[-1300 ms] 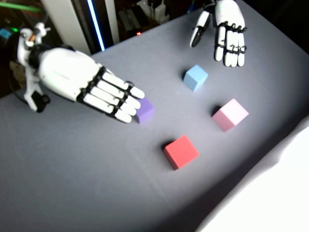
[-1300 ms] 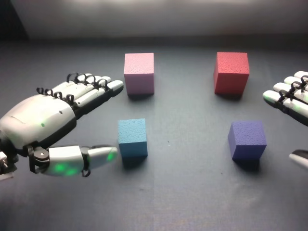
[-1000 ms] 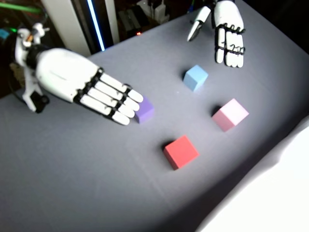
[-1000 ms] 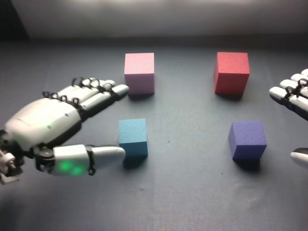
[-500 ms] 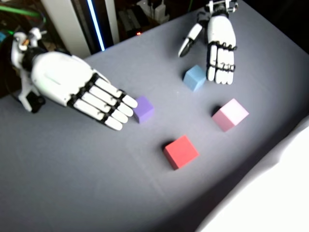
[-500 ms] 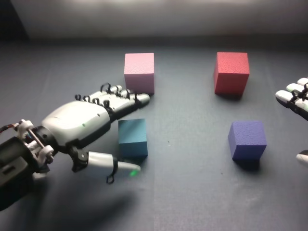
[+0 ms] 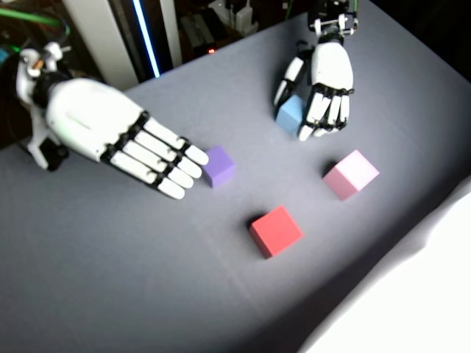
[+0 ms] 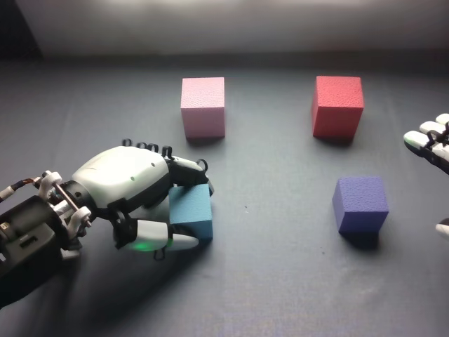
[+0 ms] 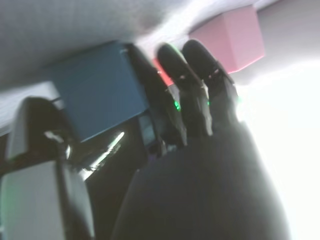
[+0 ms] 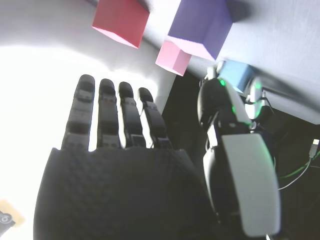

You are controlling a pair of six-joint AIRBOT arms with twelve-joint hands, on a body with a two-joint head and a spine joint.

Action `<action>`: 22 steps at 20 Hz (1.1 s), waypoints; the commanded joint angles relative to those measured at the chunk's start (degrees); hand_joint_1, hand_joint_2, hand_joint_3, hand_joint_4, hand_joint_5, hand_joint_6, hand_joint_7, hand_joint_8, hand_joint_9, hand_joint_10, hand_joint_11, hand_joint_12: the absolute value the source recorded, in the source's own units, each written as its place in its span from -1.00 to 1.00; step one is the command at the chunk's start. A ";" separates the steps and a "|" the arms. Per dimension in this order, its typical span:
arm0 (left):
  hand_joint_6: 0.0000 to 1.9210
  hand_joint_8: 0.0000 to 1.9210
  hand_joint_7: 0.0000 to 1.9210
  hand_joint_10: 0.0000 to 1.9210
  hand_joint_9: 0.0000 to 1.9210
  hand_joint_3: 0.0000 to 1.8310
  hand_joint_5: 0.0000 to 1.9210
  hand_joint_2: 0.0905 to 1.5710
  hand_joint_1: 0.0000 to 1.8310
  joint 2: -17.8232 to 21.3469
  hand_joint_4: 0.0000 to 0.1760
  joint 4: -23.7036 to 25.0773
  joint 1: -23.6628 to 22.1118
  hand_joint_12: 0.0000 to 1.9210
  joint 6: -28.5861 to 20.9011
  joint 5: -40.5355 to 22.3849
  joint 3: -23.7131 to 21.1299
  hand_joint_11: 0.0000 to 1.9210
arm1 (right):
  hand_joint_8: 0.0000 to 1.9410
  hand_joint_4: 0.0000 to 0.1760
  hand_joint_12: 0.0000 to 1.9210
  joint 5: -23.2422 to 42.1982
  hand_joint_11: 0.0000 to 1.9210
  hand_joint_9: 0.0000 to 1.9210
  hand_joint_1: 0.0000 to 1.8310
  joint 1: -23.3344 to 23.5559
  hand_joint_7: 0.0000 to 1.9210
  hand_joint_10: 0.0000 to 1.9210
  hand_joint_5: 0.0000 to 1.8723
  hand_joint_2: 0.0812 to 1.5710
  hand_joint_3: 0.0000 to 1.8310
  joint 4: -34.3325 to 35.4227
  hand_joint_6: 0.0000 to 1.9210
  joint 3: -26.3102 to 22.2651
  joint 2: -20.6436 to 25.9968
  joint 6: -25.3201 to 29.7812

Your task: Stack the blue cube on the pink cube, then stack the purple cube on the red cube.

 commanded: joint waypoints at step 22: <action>0.26 1.00 0.15 1.00 0.39 -1.00 -0.13 0.48 0.22 0.04 -1.00 -3.22 -13.96 1.00 3.68 -3.01 6.79 0.52 | -1.00 -1.00 -1.00 7.01 -1.00 -1.00 -0.39 -0.66 -1.00 -1.00 -1.00 0.71 -1.00 0.10 -1.00 0.14 -0.49 0.35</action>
